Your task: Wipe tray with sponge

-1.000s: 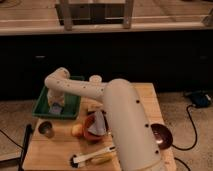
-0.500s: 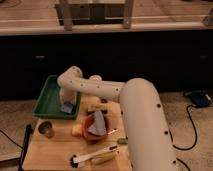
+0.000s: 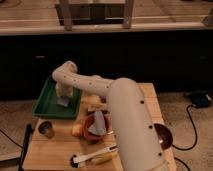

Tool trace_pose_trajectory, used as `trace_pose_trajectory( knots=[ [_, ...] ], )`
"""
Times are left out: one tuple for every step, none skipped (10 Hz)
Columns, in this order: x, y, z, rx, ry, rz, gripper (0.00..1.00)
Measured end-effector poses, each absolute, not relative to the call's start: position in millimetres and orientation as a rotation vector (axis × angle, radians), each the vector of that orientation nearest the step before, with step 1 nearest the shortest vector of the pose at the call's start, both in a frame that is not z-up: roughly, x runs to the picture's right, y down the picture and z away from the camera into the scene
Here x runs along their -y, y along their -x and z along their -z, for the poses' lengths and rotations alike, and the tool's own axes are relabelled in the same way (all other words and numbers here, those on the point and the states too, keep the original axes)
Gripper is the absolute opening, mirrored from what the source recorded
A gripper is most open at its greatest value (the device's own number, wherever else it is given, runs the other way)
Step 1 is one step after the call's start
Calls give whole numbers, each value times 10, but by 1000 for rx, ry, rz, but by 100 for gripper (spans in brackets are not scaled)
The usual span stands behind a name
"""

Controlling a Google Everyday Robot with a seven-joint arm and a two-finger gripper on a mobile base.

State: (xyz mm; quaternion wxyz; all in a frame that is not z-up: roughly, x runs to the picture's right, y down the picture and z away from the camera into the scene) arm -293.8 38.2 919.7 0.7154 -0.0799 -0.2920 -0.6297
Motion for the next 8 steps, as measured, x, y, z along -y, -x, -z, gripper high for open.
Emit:
trace_pose_trajectory(
  knots=[
    [-413, 3100, -9190, 674, 173, 1417, 0],
    [-476, 3227, -9158, 704, 171, 1447, 0],
    [-584, 3317, -9092, 737, 173, 1481, 0],
    [-693, 3356, -9029, 764, 176, 1511, 0],
    [-782, 3371, -8964, 785, 181, 1535, 0],
    [-911, 3318, -8880, 805, 193, 1557, 0],
    [-983, 3230, -8815, 813, 202, 1570, 0],
    [-1019, 3122, -8776, 808, 210, 1573, 0]
  ],
)
